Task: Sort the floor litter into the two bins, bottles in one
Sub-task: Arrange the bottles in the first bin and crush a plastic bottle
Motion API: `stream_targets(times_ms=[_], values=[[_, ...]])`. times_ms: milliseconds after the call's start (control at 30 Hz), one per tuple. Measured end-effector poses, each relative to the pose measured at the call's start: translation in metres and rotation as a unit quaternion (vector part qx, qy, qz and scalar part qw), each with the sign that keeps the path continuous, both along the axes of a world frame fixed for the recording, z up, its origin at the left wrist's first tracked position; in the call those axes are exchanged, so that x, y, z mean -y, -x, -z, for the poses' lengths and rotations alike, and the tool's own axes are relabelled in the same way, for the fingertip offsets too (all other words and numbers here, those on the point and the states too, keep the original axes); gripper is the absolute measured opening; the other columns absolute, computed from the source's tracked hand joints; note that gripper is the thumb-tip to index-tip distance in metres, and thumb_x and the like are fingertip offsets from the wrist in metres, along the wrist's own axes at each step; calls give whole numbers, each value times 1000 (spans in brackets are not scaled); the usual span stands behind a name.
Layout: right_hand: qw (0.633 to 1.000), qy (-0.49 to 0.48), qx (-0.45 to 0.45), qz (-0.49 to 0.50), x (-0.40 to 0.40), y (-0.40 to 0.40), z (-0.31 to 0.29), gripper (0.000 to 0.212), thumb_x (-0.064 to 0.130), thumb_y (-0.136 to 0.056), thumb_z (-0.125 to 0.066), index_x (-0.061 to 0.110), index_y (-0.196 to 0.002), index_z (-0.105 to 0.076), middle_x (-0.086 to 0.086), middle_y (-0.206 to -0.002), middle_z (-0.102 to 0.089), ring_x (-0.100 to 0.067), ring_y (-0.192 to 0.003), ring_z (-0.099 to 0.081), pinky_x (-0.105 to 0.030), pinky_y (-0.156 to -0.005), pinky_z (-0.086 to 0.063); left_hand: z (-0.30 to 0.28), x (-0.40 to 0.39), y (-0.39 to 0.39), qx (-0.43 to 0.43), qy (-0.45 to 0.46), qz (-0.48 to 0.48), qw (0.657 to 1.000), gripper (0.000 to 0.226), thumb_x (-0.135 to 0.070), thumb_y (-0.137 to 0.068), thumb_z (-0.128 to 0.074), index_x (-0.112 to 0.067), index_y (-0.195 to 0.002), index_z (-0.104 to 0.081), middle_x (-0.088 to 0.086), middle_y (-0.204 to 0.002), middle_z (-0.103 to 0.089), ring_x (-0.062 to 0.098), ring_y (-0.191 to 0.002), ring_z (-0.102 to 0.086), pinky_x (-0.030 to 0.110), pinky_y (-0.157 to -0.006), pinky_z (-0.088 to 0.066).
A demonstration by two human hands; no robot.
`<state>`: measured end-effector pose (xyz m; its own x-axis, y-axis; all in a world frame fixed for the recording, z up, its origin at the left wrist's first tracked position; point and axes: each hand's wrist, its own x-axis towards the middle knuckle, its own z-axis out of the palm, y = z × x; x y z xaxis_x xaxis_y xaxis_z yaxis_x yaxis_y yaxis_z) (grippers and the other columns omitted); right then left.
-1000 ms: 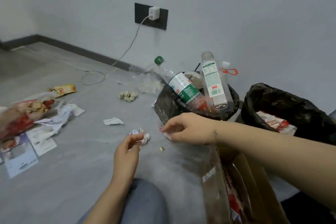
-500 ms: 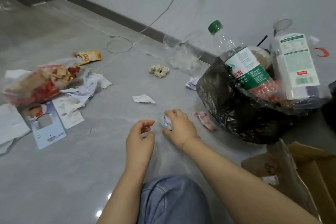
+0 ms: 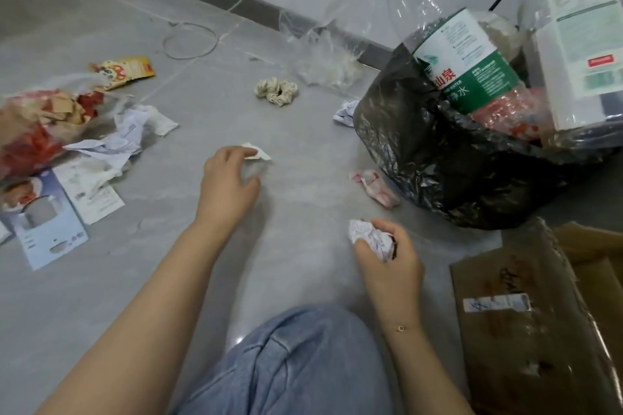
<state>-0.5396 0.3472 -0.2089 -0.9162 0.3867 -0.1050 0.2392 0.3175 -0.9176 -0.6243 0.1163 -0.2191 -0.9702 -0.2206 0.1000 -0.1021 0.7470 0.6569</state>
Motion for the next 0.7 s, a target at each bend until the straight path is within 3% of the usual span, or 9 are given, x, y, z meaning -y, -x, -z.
stream_targets(times_ms=[167, 333, 467, 600, 700], values=[[996, -11, -9, 92, -32, -12, 15, 28, 14, -79, -68, 26, -104, -61, 4, -106, -59, -10, -87, -61, -24, -70, -51, 7, -9, 43, 114, 108, 9, 987, 50, -21, -90, -54, -25, -139, -46, 11, -153, -28, 30, -140, -23, 44, -110, -25], [995, -34, -19, 87, -37, -11, 28, 30, 10, -84, -65, 17, -113, -60, 0, -111, -54, -15, -98, -56, -9, -72, -43, 16, -14, 38, 72, 113, 32, 990, 23, -12, -88, -58, -13, -109, -68, 12, -119, -58, 35, -113, -50, 36, -89, -39], [991, -10, -76, 114, -33, -18, 41, 29, 13, -86, -65, 25, -111, -57, 0, -113, -55, -17, -102, -58, -32, -85, -53, -1, -32, 12, 72, 45, 77, 993, 12, -17, -91, -59, -12, -98, -68, 10, -101, -68, 29, -95, -62, 31, -78, -42], [983, -7, -87, 160, -32, -19, 49, 32, 39, -78, -57, 29, -109, -57, -3, -112, -58, -22, -100, -59, -45, -83, -54, -21, -83, -6, 75, 16, 219, 973, 14, -13, -95, -47, -13, -98, -61, -3, -90, -66, 27, -92, -63, 30, -79, -45], [979, 10, -75, 188, -31, -17, 48, 35, 44, -74, -54, 31, -106, -57, -1, -111, -58, -21, -99, -60, -47, -84, -54, -25, -125, -6, 120, 57, 257, 957, 20, -15, -95, -42, -7, -106, -56, 12, -104, -66, 35, -98, -59, 36, -80, -45]])
